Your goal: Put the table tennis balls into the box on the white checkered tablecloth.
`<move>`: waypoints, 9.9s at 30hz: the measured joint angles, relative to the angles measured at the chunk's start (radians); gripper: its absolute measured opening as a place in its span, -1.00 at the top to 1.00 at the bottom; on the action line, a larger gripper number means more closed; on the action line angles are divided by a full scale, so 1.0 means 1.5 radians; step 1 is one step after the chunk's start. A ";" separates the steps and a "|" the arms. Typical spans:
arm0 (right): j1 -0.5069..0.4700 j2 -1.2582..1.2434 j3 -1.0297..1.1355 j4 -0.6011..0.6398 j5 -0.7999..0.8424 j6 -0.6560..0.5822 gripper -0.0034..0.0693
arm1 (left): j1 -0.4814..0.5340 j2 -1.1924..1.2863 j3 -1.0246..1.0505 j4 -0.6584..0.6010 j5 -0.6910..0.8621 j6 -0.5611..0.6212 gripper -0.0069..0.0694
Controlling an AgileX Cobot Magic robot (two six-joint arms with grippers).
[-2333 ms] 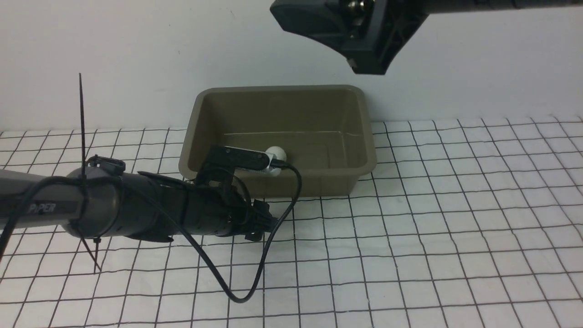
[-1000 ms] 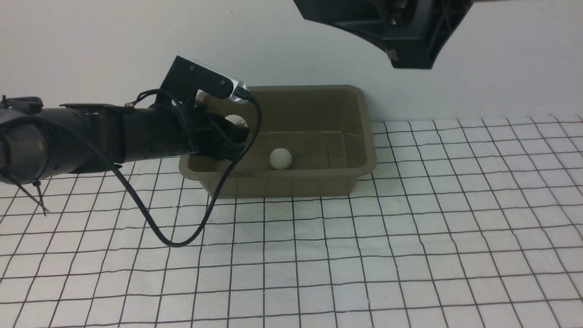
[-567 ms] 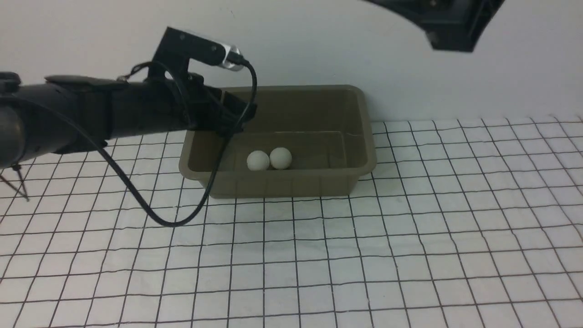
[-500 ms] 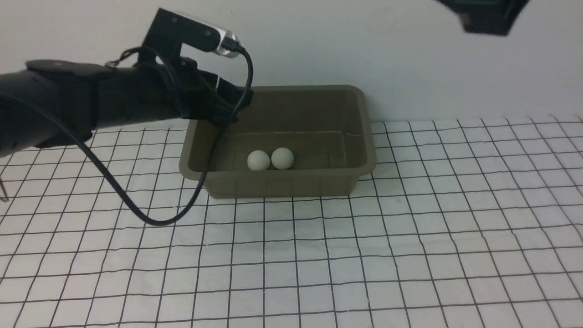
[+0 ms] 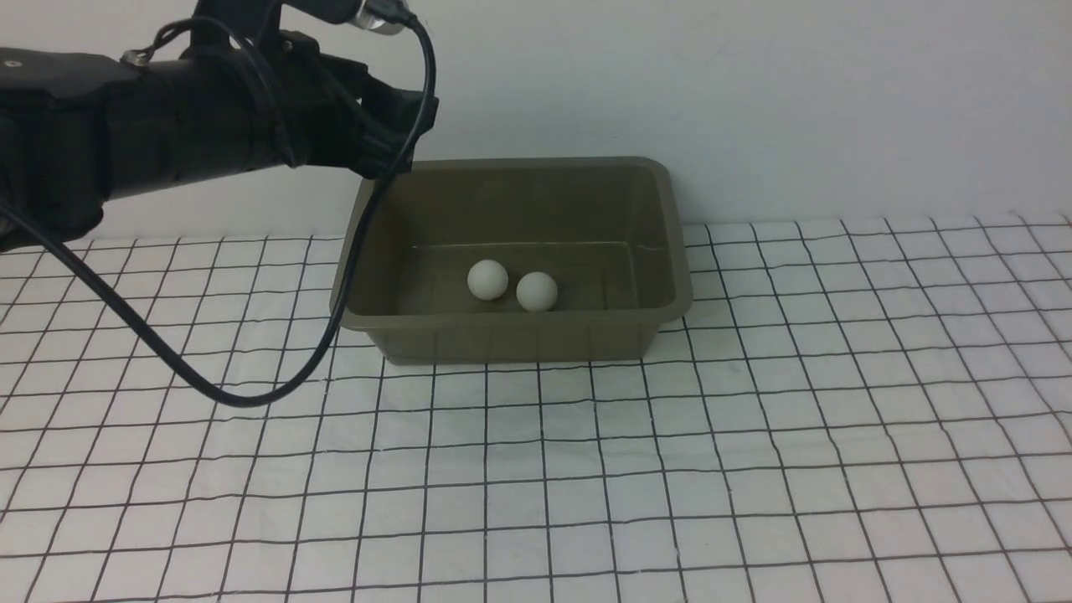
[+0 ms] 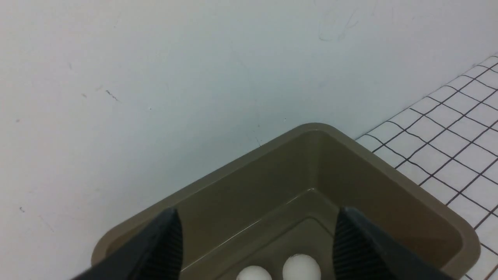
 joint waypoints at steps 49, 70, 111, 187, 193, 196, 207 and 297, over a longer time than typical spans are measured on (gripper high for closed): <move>0.000 -0.228 0.581 -0.410 -0.213 0.681 -0.54 | 0.000 0.000 0.000 -0.157 0.202 0.007 -0.41; 0.000 -0.228 0.581 -0.412 -0.213 0.681 -0.54 | 0.001 -0.001 0.000 -0.187 0.265 0.048 -0.41; 0.000 -0.228 0.582 -0.415 -0.213 0.681 -0.54 | 0.054 -0.967 0.599 0.862 0.209 -0.895 -0.41; -0.342 -0.233 0.590 -0.332 -0.528 0.699 -0.54 | 0.093 -1.031 0.799 0.911 0.049 -0.958 -0.41; -0.342 -0.233 0.599 -0.315 -0.563 0.632 -0.54 | 0.093 -1.031 0.799 0.911 0.049 -0.958 -0.41; -0.342 -0.233 0.623 -0.084 -0.481 0.342 -0.54 | 0.093 -1.031 0.799 0.911 0.049 -0.958 -0.41; -0.348 -0.387 0.650 0.248 -0.241 -0.144 -0.54 | 0.093 -1.031 0.799 0.911 0.049 -0.958 -0.41; -0.405 -0.453 0.780 0.216 -0.279 -0.085 -0.54 | 0.093 -1.031 0.799 0.911 0.049 -0.958 -0.41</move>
